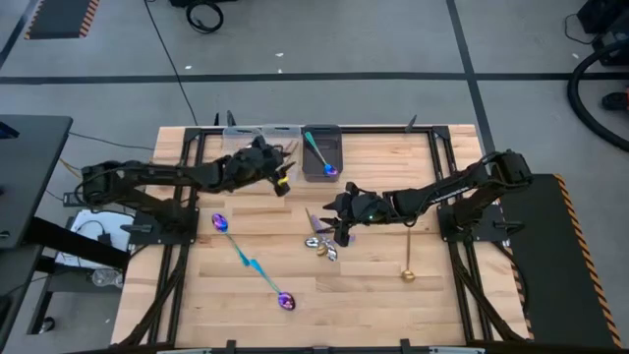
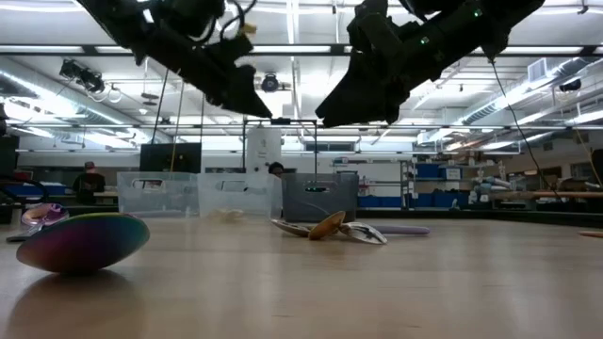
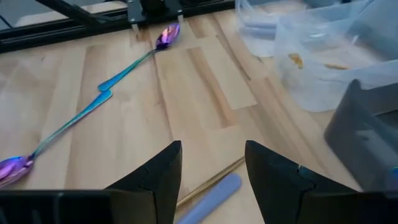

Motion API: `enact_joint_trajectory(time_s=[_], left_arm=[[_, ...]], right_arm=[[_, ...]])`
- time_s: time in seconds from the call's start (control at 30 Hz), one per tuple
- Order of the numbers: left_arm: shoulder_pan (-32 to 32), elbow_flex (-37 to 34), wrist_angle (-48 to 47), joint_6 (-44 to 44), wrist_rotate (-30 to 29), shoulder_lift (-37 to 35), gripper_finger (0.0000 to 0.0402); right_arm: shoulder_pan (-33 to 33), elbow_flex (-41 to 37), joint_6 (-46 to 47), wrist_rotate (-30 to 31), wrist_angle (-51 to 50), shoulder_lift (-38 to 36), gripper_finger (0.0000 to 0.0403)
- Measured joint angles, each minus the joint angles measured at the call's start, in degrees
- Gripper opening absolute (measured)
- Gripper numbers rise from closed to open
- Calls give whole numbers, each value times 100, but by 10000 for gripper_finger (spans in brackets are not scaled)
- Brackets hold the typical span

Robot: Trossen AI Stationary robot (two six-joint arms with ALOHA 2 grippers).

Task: Sort silverware by color (type)
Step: Put the iridescent spoon into the black bin

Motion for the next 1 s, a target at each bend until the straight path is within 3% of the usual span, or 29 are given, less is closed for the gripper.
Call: enact_joint_trajectory(time_s=[0.43, 0.8, 1.0], left_arm=[[-1221, -4, -1595, -631, 44, -307, 141], [-2205, -7, -2234, -984, 61, -302, 141], [-2586, -7, -3058, -2197, 116, -302, 141]], right_arm=[[821, 0, 58, 799, 77, 0, 185], [1167, 0, -352, 1488, 118, 0, 185], [1125, 0, 623, 1324, 207, 2, 185]])
